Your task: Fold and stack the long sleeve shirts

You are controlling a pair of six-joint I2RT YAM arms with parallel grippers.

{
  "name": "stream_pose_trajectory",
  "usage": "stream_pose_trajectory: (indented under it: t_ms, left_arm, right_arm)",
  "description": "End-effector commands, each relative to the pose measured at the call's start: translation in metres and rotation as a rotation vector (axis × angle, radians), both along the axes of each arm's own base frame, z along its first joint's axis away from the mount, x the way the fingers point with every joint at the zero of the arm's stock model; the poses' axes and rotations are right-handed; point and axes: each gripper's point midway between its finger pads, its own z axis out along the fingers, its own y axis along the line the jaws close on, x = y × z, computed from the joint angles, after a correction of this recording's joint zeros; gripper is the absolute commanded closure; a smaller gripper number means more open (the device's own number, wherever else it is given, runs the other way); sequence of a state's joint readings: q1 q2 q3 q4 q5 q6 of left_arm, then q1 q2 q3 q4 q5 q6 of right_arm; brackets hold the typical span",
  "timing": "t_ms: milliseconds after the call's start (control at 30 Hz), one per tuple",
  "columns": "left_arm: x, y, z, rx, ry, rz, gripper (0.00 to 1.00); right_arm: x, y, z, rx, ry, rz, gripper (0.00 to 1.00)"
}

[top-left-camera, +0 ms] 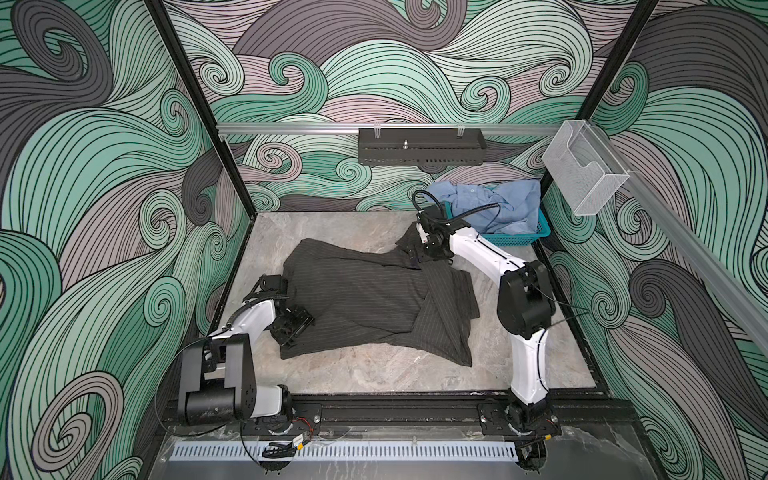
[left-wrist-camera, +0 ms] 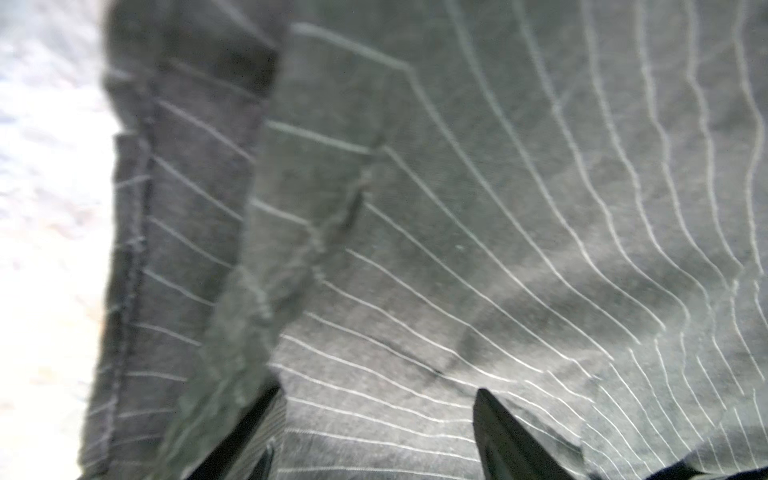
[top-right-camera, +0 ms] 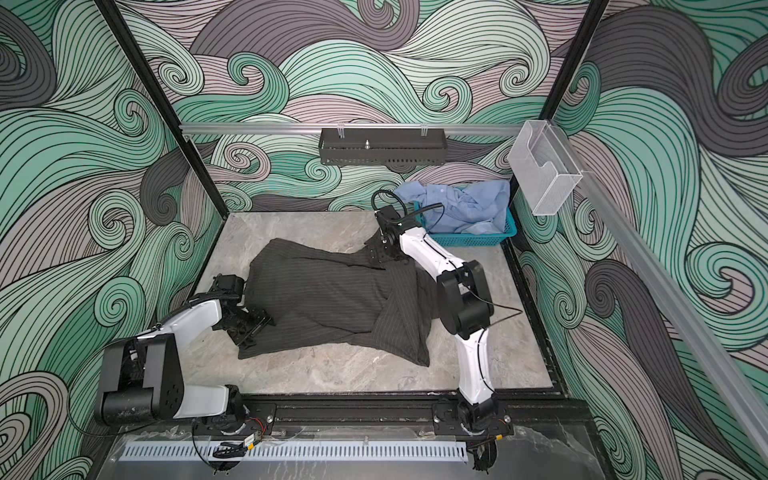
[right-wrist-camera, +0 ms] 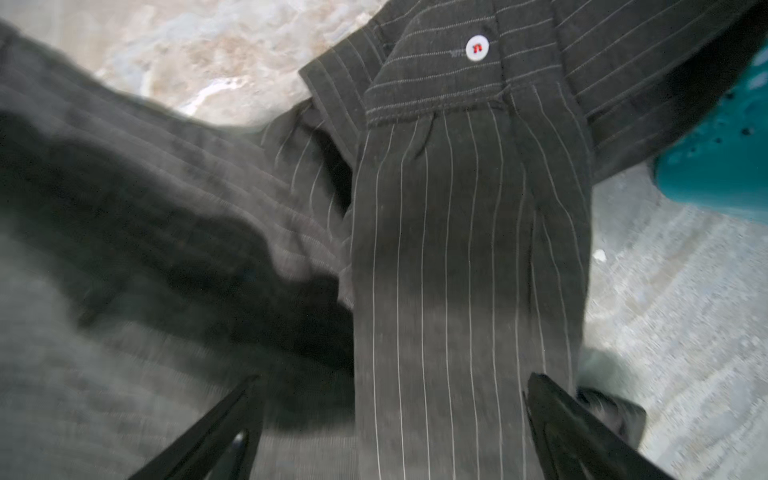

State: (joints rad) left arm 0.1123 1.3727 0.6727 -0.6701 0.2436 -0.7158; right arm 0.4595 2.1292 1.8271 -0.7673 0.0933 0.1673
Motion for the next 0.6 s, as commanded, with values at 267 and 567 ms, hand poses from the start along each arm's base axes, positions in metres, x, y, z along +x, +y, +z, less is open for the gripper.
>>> stream_pose_trajectory:
  t_ms: [267,567]
  left_arm:
    - [0.009,-0.001,0.011,-0.029,-0.040,-0.002,0.26]
    - [0.014,0.007,0.039,0.008,-0.093,-0.018,0.27]
  right_arm:
    - [0.032,-0.011,-0.033,-0.155,0.043,-0.023,0.37]
    - [0.023,-0.010,0.028,-0.121,-0.035,0.003,1.00]
